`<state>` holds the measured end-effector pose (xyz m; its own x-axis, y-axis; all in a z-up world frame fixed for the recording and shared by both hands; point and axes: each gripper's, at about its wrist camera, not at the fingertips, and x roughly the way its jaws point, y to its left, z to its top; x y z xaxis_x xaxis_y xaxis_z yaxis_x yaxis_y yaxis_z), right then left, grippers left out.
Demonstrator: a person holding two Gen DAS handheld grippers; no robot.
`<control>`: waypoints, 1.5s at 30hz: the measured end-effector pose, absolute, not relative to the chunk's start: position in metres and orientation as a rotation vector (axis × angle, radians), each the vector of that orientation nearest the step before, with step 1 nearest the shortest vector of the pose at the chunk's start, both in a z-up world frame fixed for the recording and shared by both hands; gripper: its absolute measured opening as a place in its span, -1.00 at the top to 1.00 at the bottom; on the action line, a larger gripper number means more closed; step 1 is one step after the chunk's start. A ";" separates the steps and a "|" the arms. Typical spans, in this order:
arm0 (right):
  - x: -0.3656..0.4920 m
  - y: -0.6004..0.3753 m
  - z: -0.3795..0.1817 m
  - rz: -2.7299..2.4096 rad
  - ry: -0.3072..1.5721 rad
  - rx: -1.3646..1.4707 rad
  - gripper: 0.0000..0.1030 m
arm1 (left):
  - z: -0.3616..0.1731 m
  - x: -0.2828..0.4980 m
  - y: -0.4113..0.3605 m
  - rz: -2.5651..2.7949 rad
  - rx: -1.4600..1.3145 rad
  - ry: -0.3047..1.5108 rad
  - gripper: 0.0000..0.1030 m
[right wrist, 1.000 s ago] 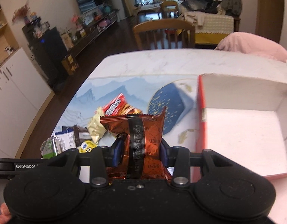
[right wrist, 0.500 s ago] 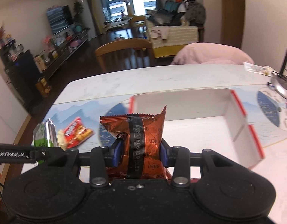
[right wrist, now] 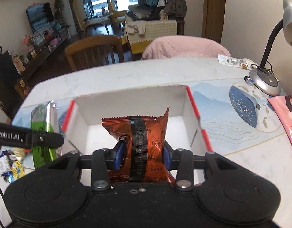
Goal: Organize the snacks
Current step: 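Carry both snacks into the red box and open both tools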
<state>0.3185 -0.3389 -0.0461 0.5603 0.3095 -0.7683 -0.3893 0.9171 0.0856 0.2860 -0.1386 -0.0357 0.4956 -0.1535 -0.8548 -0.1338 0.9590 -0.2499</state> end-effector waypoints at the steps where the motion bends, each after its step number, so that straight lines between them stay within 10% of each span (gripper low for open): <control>1: 0.320 -0.340 -0.048 0.414 0.890 -0.103 0.22 | -0.039 0.293 -0.143 -0.014 -0.291 1.066 0.04; 45: 0.370 -0.330 -0.108 0.526 1.126 -0.206 0.00 | -0.138 0.389 -0.171 0.018 -0.214 1.350 -0.09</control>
<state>0.3701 -0.3296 -0.1084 0.3250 0.2959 -0.8982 -0.4988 0.8606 0.1030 0.3891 -0.1707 -0.1377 0.2216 -0.1108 -0.9688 -0.1361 0.9803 -0.1432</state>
